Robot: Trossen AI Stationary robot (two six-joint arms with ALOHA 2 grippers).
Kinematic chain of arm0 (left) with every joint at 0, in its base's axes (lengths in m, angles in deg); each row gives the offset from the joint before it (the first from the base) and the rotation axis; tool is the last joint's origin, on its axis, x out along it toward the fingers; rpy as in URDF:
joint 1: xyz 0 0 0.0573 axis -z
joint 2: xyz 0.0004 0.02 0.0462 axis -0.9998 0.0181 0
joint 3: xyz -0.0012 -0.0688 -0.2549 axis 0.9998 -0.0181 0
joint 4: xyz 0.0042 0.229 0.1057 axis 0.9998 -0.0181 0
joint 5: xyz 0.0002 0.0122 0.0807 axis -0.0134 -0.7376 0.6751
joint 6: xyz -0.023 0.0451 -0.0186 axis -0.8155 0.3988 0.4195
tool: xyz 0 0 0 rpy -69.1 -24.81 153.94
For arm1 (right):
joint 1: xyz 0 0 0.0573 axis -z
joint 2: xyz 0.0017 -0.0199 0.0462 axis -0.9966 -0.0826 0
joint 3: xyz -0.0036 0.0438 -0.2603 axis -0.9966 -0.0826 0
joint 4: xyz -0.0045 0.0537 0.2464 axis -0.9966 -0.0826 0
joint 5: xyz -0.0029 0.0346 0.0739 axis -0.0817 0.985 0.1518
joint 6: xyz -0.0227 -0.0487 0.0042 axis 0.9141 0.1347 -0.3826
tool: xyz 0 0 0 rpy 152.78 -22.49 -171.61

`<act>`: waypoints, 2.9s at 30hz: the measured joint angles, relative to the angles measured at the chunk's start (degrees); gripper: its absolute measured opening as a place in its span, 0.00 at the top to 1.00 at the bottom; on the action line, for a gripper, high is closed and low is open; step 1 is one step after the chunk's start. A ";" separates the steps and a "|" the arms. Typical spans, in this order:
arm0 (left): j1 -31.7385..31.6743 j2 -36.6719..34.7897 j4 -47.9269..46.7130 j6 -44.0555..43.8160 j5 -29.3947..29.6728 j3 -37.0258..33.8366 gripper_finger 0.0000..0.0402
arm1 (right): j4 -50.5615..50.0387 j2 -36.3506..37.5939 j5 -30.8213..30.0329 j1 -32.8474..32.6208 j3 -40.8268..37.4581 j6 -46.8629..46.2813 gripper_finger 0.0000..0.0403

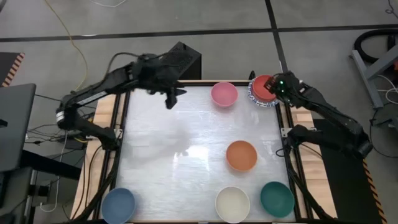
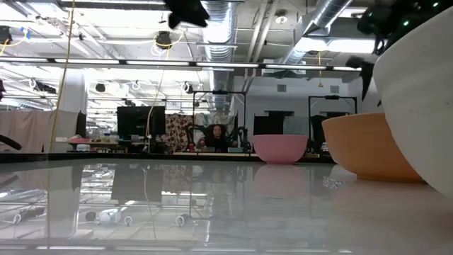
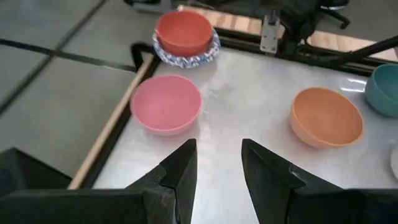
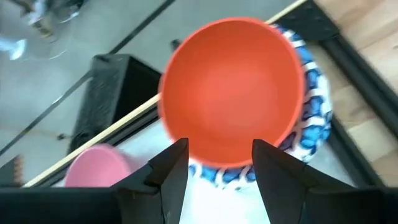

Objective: Nest bowls inside each other
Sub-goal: Stack the pink bowl on top of the orange bowl

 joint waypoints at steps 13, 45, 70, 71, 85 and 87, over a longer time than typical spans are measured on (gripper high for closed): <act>-6.16 19.03 5.82 -1.27 -8.21 0.00 0.71 | -0.33 -0.74 -0.09 -16.14 0.02 1.22 0.51; -6.98 5.51 -3.01 -7.18 -17.82 0.00 0.71 | 28.87 -34.94 0.00 -24.16 0.75 -18.67 0.51; -6.96 2.62 -6.91 -5.67 -17.53 0.00 0.71 | 26.97 -40.84 5.50 -20.07 4.35 -25.05 0.96; -6.96 2.62 -6.91 -5.69 -17.56 0.00 0.71 | 26.93 -40.84 5.96 -20.07 4.35 -25.09 0.95; -6.81 2.65 -9.39 -6.25 -17.72 0.00 0.71 | 22.32 -38.56 8.73 -20.44 6.03 -20.68 0.98; -6.56 2.65 -9.38 -6.25 -17.73 0.00 0.71 | 18.93 -38.55 8.90 -20.44 8.13 -18.67 0.98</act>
